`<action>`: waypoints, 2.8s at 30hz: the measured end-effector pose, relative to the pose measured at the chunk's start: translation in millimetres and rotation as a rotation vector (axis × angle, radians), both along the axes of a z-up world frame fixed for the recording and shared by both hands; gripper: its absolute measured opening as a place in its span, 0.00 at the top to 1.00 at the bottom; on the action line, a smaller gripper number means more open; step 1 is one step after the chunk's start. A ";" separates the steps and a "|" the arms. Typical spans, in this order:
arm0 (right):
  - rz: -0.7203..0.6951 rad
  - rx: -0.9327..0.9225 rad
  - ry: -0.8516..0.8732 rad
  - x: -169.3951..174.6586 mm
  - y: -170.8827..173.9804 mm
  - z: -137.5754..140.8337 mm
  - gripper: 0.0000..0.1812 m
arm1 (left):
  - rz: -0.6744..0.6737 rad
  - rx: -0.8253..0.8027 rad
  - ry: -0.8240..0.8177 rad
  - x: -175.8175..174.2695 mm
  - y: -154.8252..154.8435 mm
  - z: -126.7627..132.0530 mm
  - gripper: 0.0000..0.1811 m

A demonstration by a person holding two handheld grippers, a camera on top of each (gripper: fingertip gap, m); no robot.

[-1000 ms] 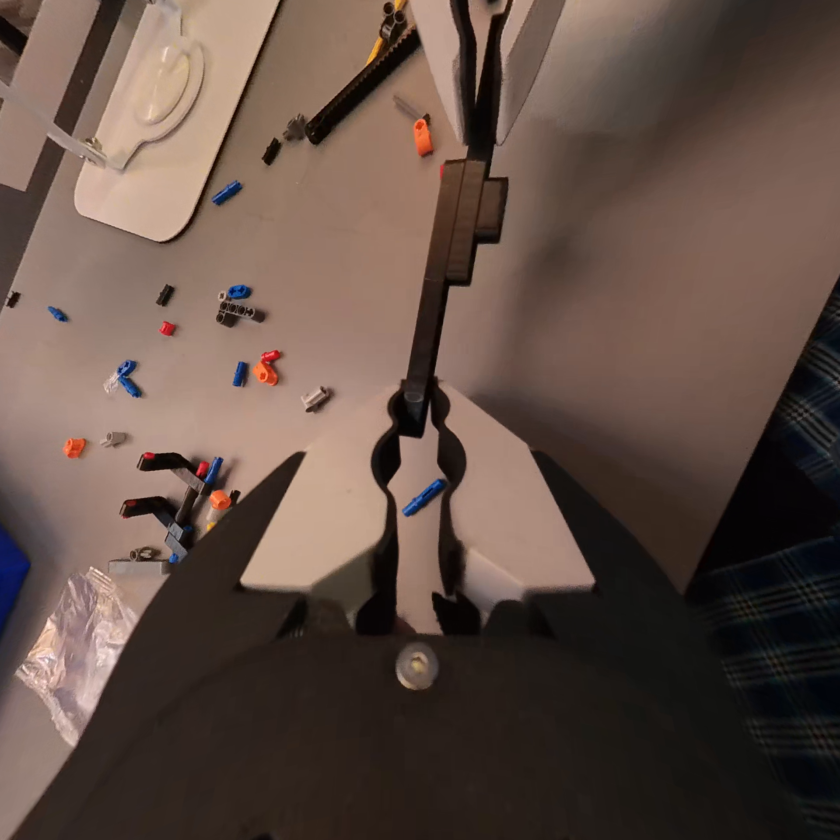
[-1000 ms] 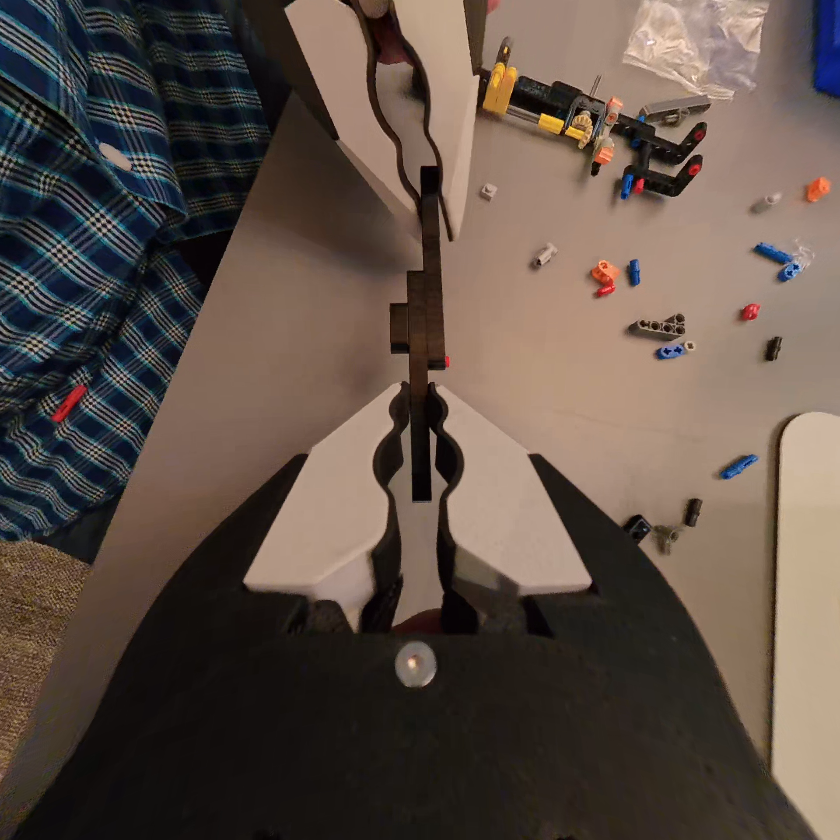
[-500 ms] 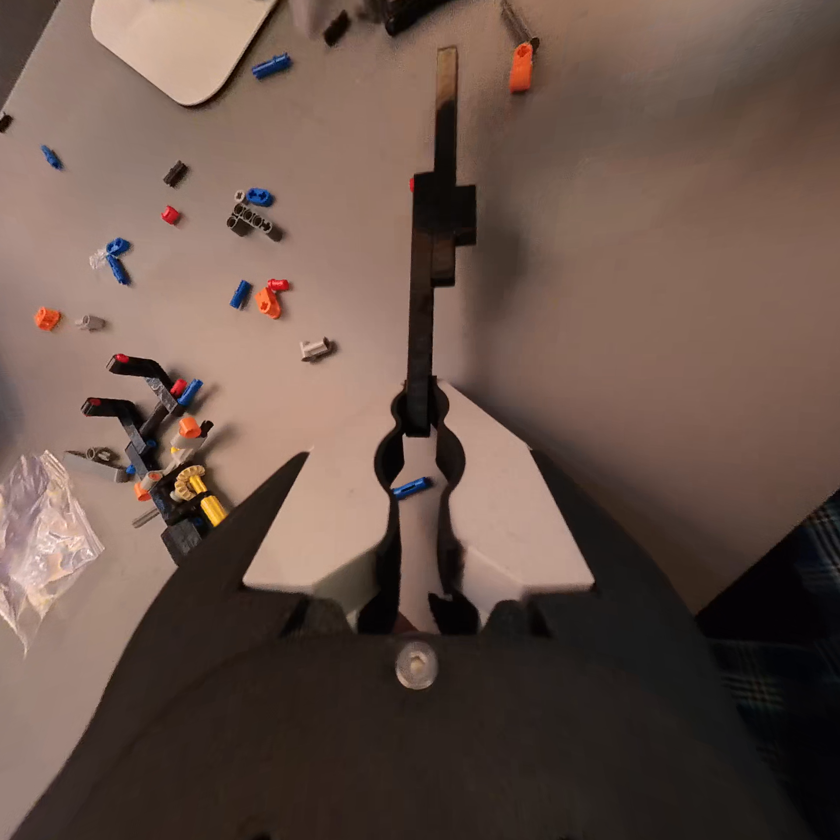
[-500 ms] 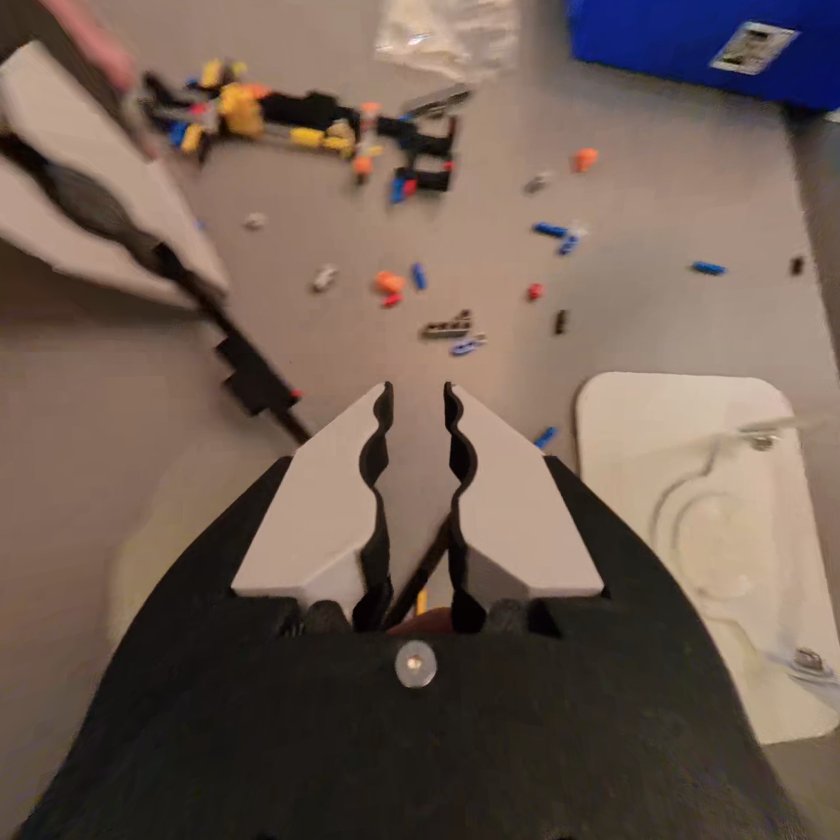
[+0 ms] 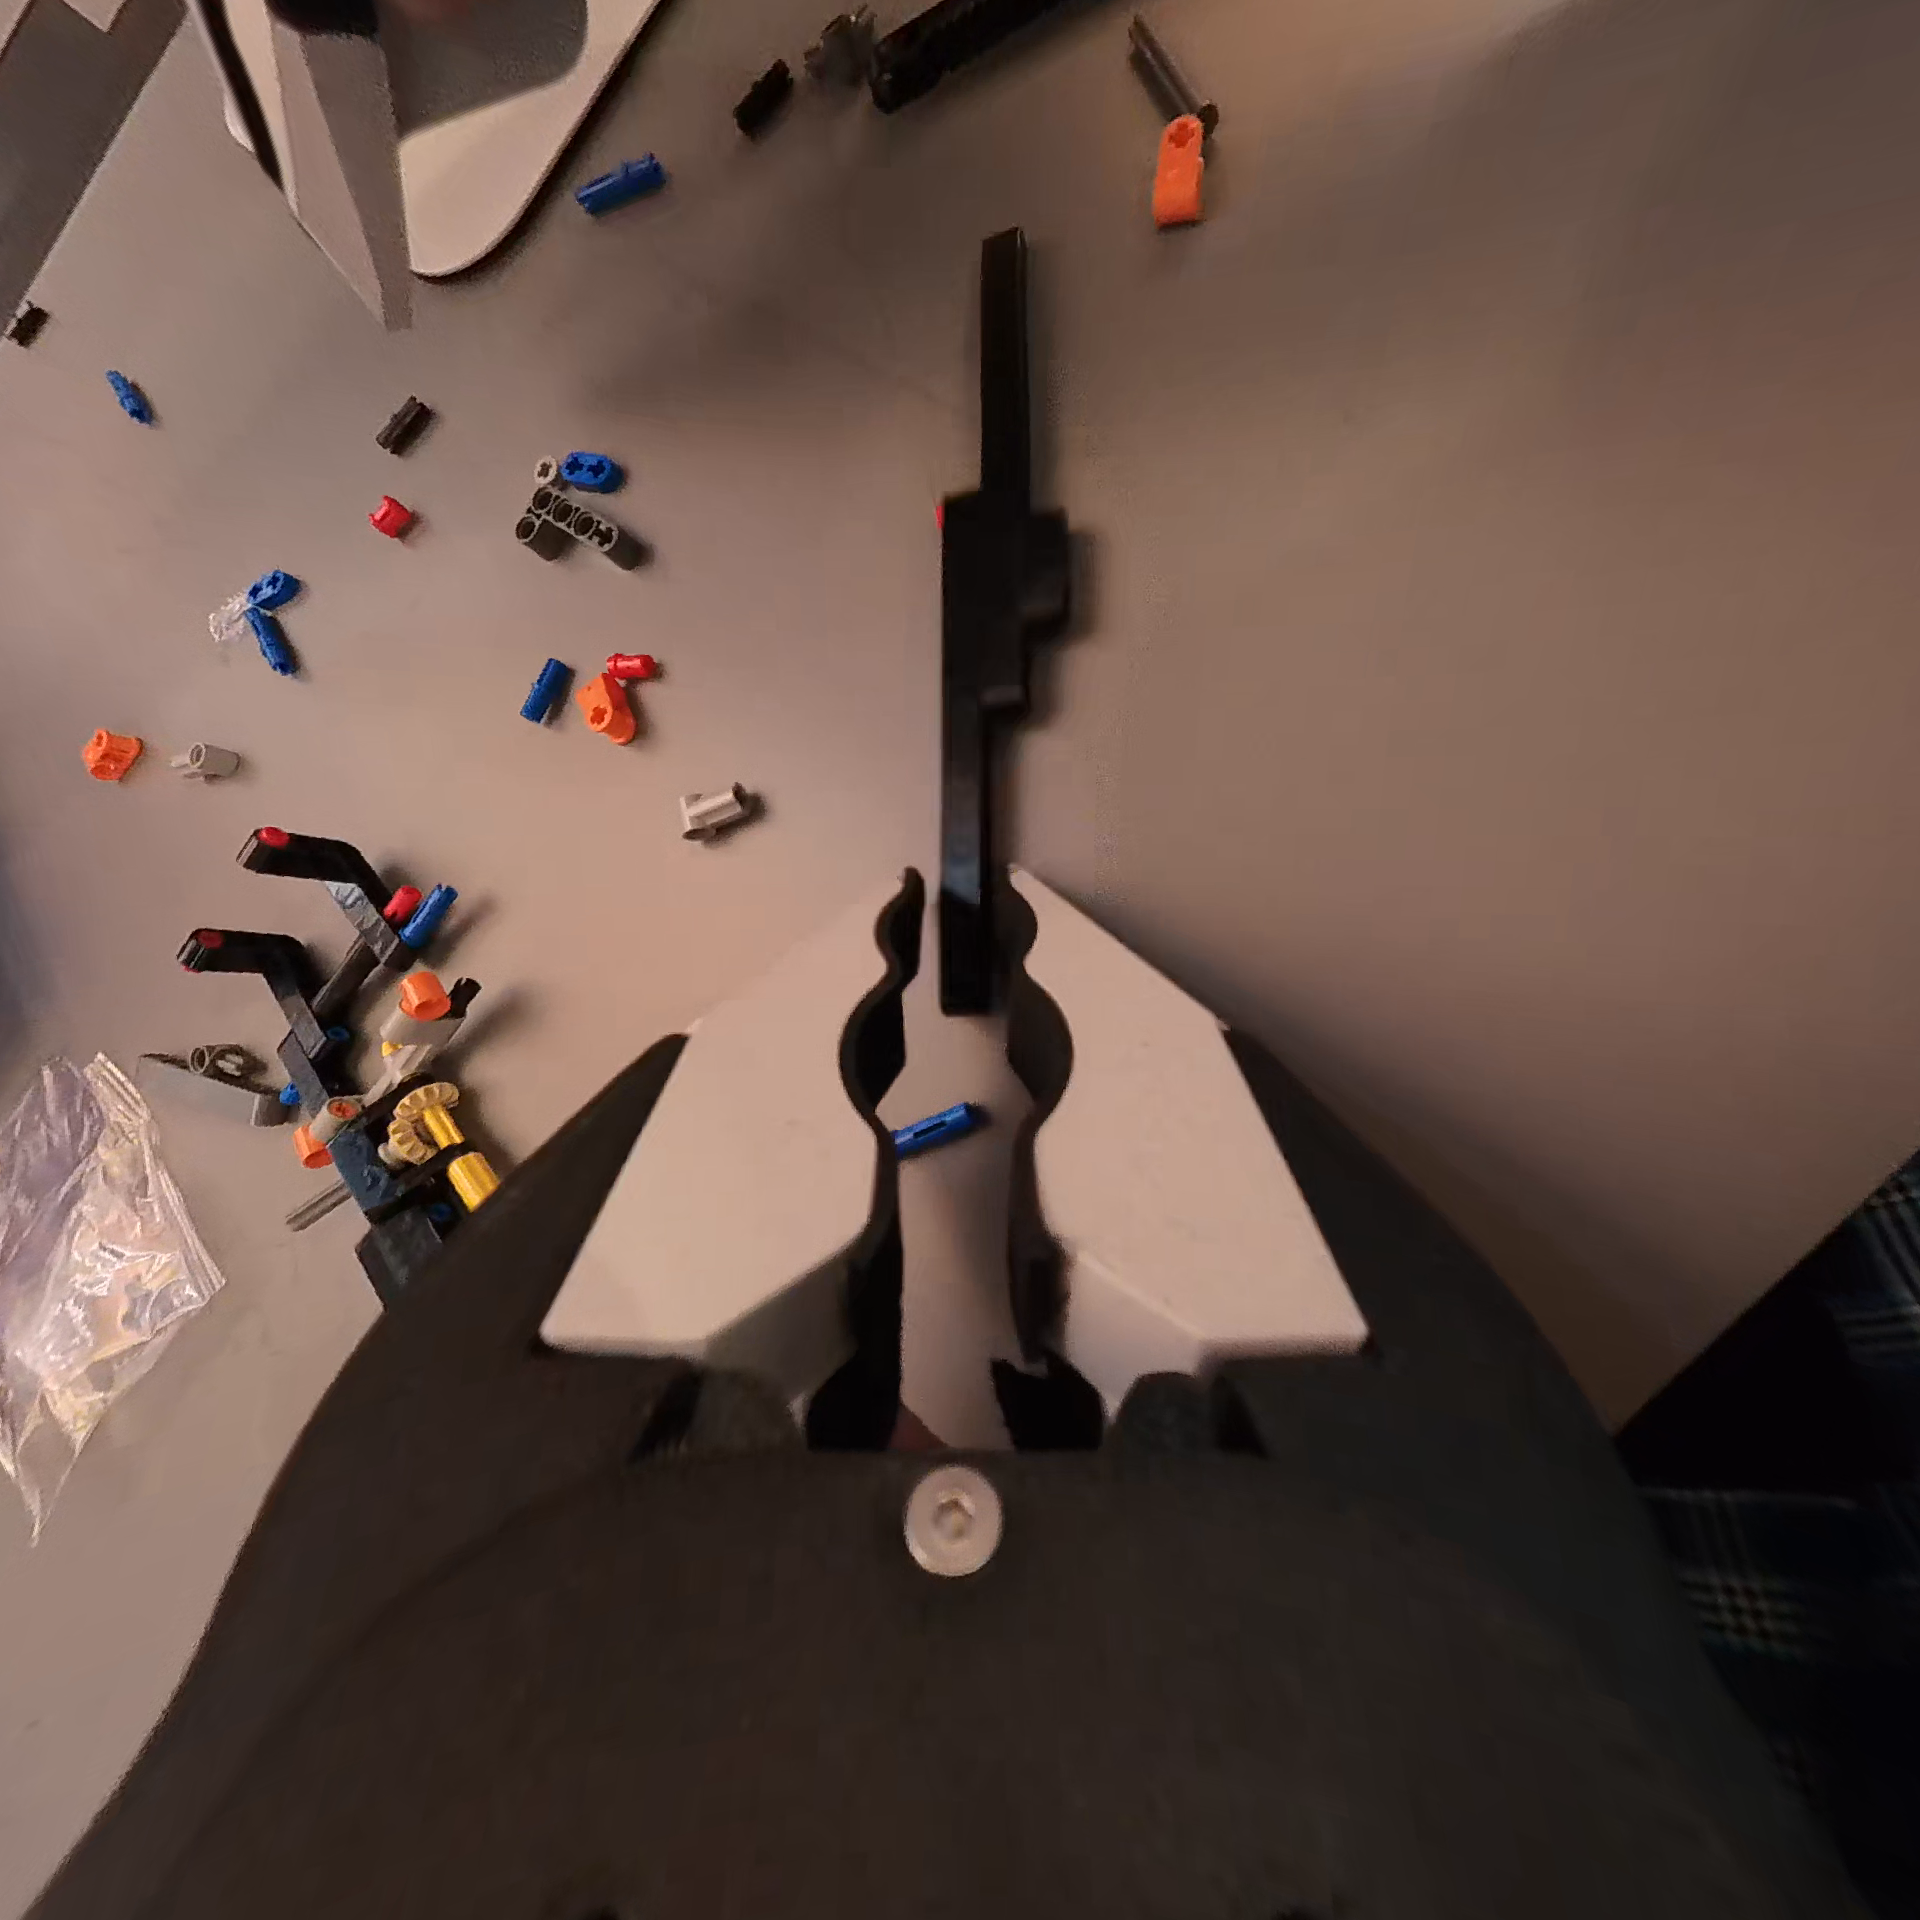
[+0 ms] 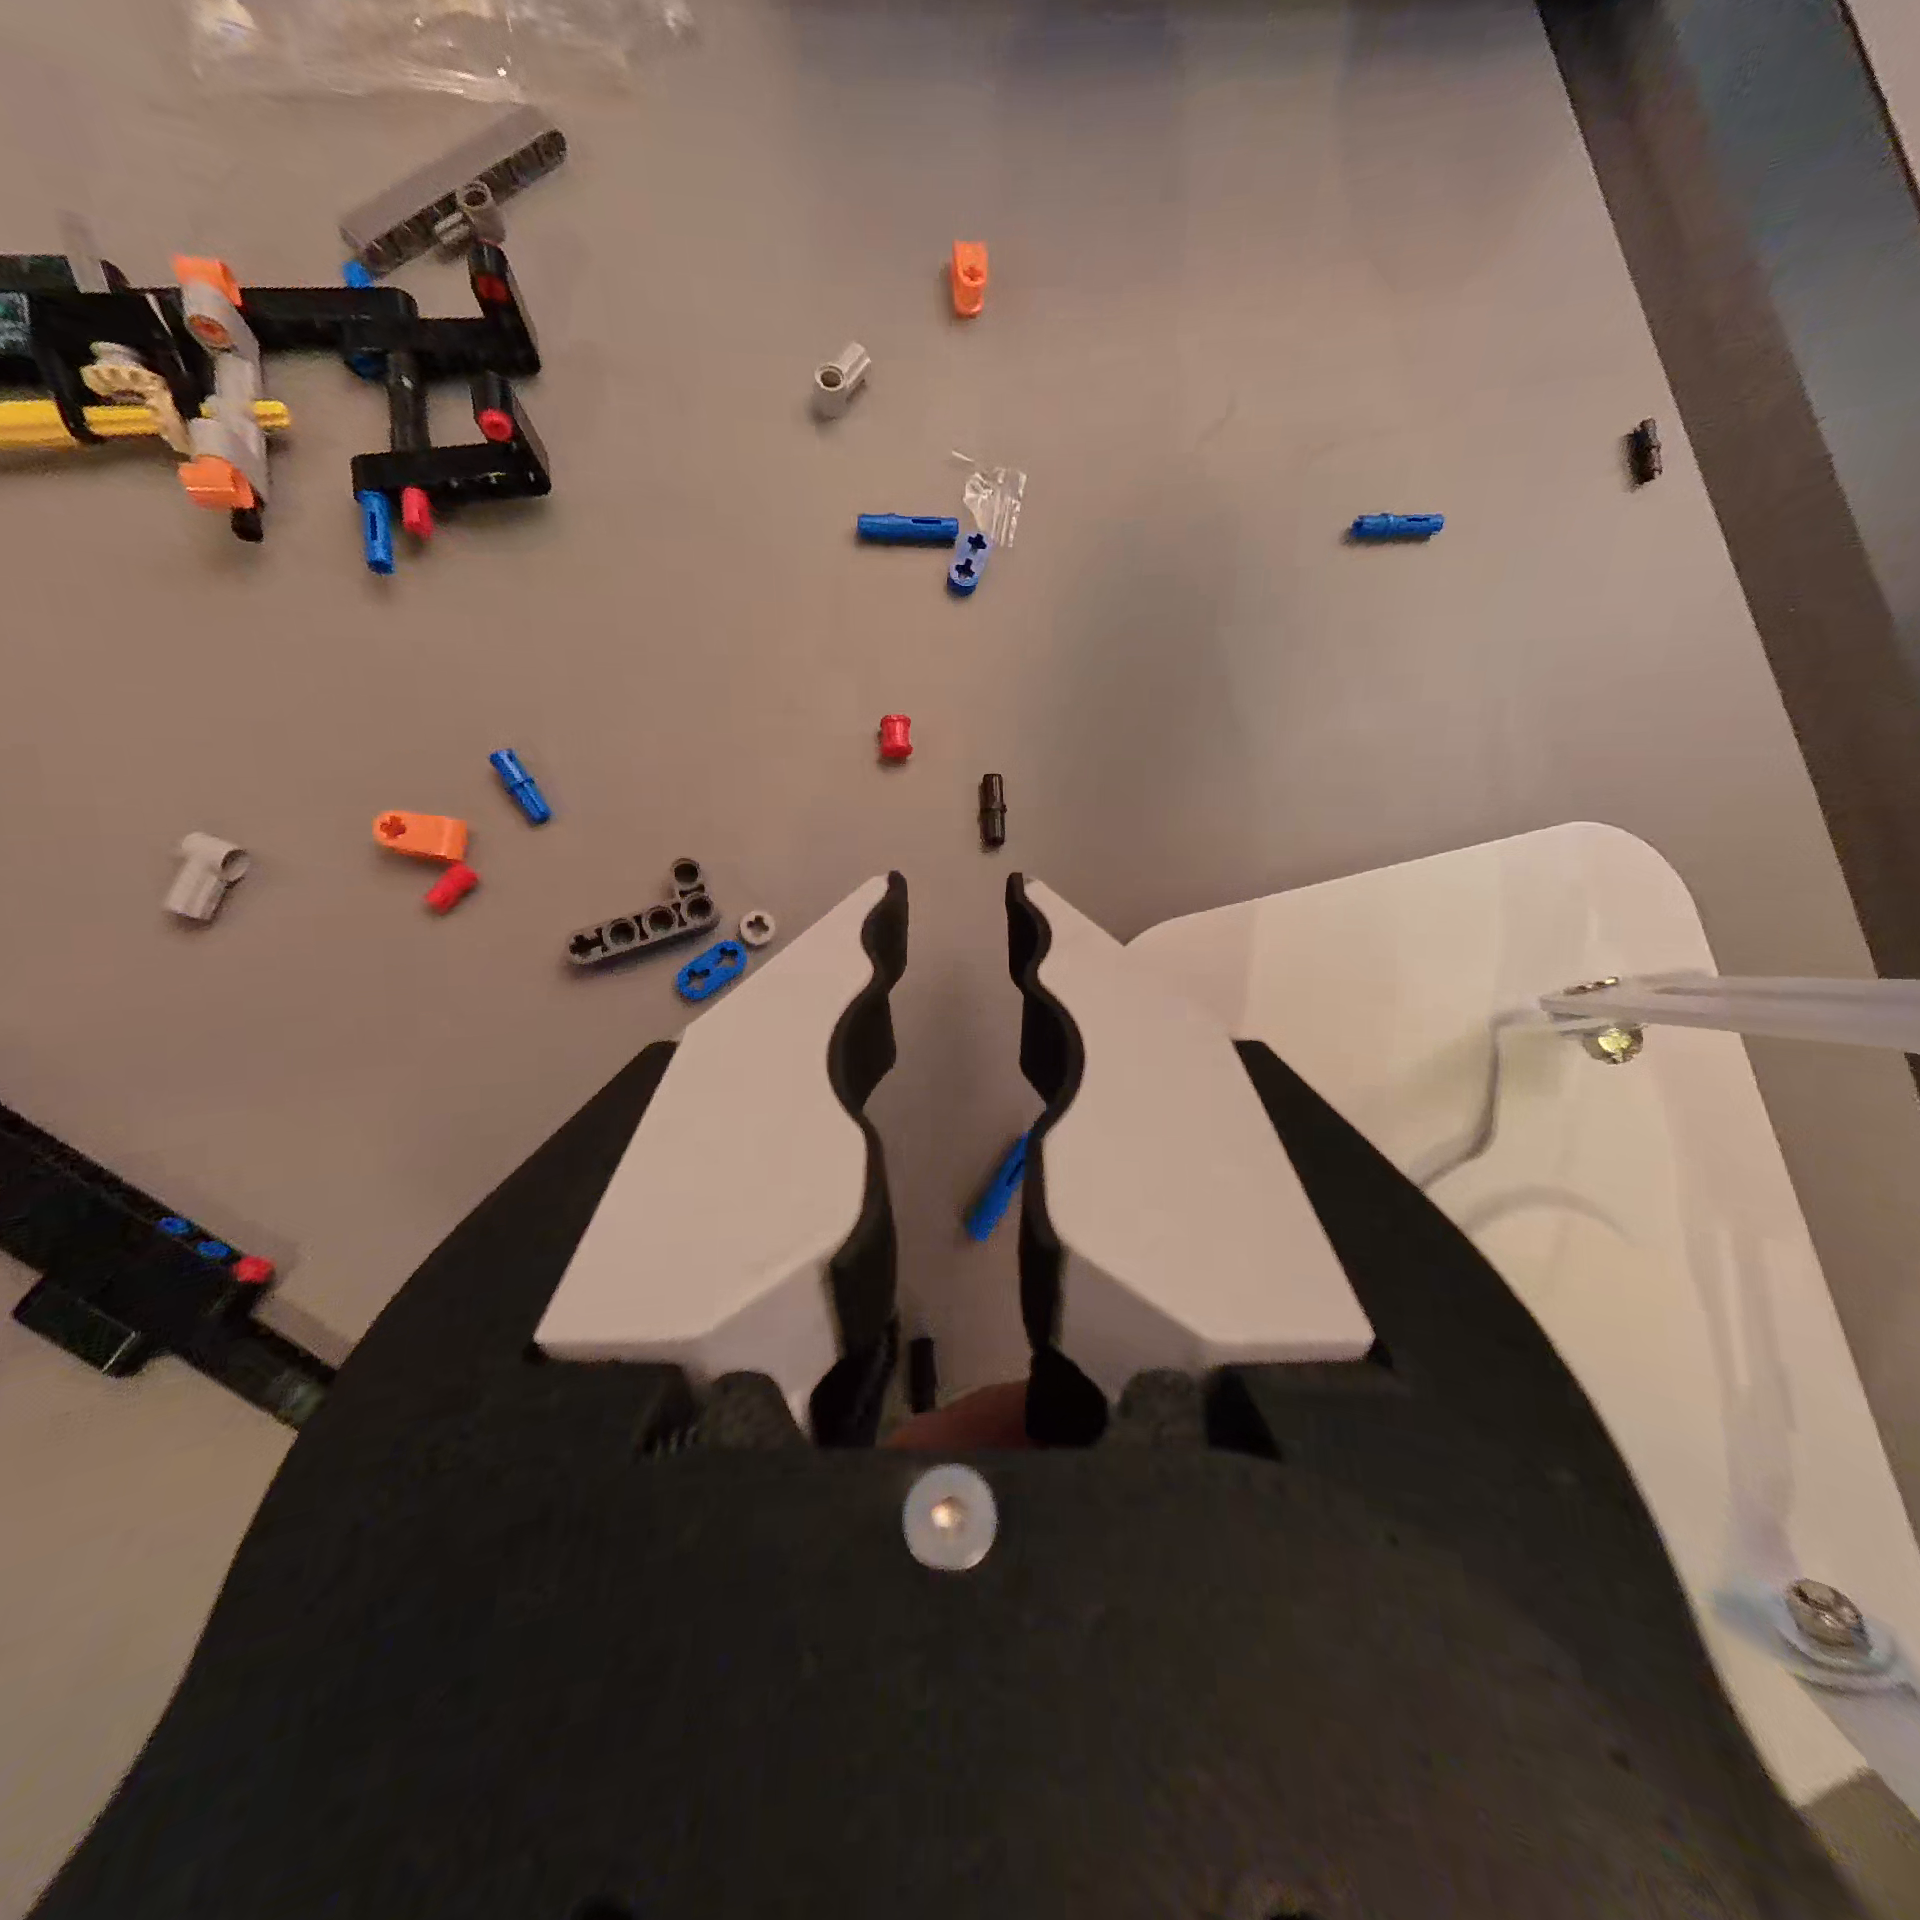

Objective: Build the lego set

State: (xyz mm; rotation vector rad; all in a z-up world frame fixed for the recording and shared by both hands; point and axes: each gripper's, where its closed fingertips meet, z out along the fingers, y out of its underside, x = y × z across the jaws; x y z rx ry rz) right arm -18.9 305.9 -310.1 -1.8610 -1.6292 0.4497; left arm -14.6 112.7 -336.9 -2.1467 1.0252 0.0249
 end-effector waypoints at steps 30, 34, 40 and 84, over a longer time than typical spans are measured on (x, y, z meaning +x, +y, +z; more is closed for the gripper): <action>-0.032 -0.072 0.024 -4.6 13.9 -22.6 0.88 | -0.022 -0.004 -0.056 -11.9 -11.5 2.7 0.82; -0.037 -0.056 0.033 -10.3 17.3 -23.5 0.88 | -0.024 -0.003 -0.060 -12.1 -10.9 3.0 0.82; -0.015 -0.063 0.029 -22.5 17.0 -27.8 0.93 | -0.022 -0.004 -0.064 -13.4 -10.5 2.7 0.82; 0.024 -0.051 0.175 23.3 -41.6 8.6 0.99 | 0.007 0.016 -0.071 -19.9 -2.2 10.7 0.80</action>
